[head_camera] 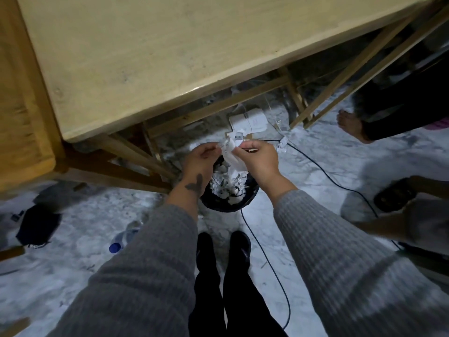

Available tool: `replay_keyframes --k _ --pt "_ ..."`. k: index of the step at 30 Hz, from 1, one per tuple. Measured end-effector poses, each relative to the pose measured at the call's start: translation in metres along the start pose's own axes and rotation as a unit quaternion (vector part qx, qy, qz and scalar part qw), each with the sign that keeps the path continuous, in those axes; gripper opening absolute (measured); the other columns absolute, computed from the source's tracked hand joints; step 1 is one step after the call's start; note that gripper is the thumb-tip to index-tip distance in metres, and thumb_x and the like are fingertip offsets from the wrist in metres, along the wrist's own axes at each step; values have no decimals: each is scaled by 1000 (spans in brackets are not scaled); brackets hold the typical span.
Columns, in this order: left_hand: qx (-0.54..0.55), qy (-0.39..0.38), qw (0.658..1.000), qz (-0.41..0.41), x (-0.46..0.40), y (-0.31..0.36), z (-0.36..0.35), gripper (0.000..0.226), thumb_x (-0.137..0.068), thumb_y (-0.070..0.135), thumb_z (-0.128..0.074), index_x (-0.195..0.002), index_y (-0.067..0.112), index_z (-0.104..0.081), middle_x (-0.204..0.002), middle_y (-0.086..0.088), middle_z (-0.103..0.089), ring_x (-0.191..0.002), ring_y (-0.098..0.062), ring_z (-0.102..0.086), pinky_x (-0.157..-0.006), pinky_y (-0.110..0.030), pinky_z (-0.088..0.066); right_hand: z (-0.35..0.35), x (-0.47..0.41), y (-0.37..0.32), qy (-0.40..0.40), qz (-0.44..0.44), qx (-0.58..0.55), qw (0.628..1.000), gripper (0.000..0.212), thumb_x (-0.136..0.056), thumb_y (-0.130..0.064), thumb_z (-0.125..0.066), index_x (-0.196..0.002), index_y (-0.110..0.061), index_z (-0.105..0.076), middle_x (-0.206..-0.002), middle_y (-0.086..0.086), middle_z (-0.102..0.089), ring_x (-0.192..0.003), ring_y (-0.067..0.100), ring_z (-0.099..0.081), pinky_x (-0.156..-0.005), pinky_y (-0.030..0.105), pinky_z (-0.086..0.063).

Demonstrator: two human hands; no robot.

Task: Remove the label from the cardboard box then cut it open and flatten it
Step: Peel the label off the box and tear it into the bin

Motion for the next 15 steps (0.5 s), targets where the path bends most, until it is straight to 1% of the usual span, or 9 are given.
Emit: replay_keyframes --k 2,3,5,6,8,10,12,13,15 --pt "-2 -10 1000 -12 3 0 -1 22 -93 13 -62 -114 7 -65 -97 -2 -67 -87 -11 -62 -65 -8 -48 -2 -2 -3 32 2 42 999 20 -79 -11 -69 -64 -23 -63 -81 -2 -68 -88 21 -66 -82 35 -54" --pt "-4 -21 1000 -15 4 0 -2 21 -93 13 -62 -113 8 -66 -98 -3 -67 -90 -13 -63 -67 -9 -50 -2 -3 -4 44 8 59 997 19 -80 -8 -64 -65 -19 -65 -84 2 -71 -89 24 -66 -82 37 -54" --pt "2 -48 999 3 7 1 -3 19 -93 18 -62 -111 16 -68 -105 -3 -69 -101 -17 -64 -83 -21 -53 -1 -2 -6 58 28 95 993 13 -84 -10 -62 -73 -11 -69 -86 8 -73 -87 27 -67 -82 38 -54" --pt "10 -60 998 29 7 1 -3 20 -92 22 -63 -112 22 -68 -109 -1 -69 -105 -18 -64 -93 -29 -51 1 -1 -5 64 40 114 991 13 -85 -15 -63 -74 -11 -68 -83 8 -73 -84 27 -67 -84 38 -52" --pt "9 -76 994 75 6 1 1 42 -87 28 -69 -128 26 -60 -118 5 -62 -114 -18 -60 -104 -38 -44 8 -1 -6 78 73 181 978 16 -87 -24 -63 -72 -18 -65 -76 5 -71 -84 25 -65 -94 37 -46" --pt "-61 -54 995 59 2 -1 5 57 -82 45 -68 -135 27 -55 -131 7 -58 -122 -19 -55 -109 -41 -39 15 -1 -8 80 115 272 952 15 -89 -27 -60 -77 -22 -67 -79 2 -70 -93 23 -62 -107 39 -33" --pt "-194 -6 980 -45 2 5 5 49 -86 58 -54 -125 29 -63 -133 3 -60 -127 -22 -50 -112 -42 -33 16 -1 -10 55 157 363 917 17 -90 -29 -56 -78 -23 -67 -85 0 -70 -104 22 -57 -115 42 -19" --pt "-257 26 958 -124 6 13 4 42 -89 58 -49 -117 32 -67 -129 6 -63 -126 -22 -50 -111 -38 -30 15 2 -12 42 180 407 894 18 -91 -30 -54 -78 -25 -66 -85 -1 -70 -107 21 -55 -116 43 -14" --pt "-337 60 897 -281 16 35 -2 27 -89 53 -52 -103 39 -69 -118 17 -65 -115 -18 -49 -98 -31 -28 13 7 -16 29 229 473 850 17 -91 -31 -52 -86 -26 -67 -88 -4 -70 -112 19 -52 -117 45 -6"
Point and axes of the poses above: each hand's wrist, its own x-axis away from the middle knuckle, its own z-axis out of the back of the hand, y = z × x, the point moved 2 cm from there along -x, towards the middle knuckle
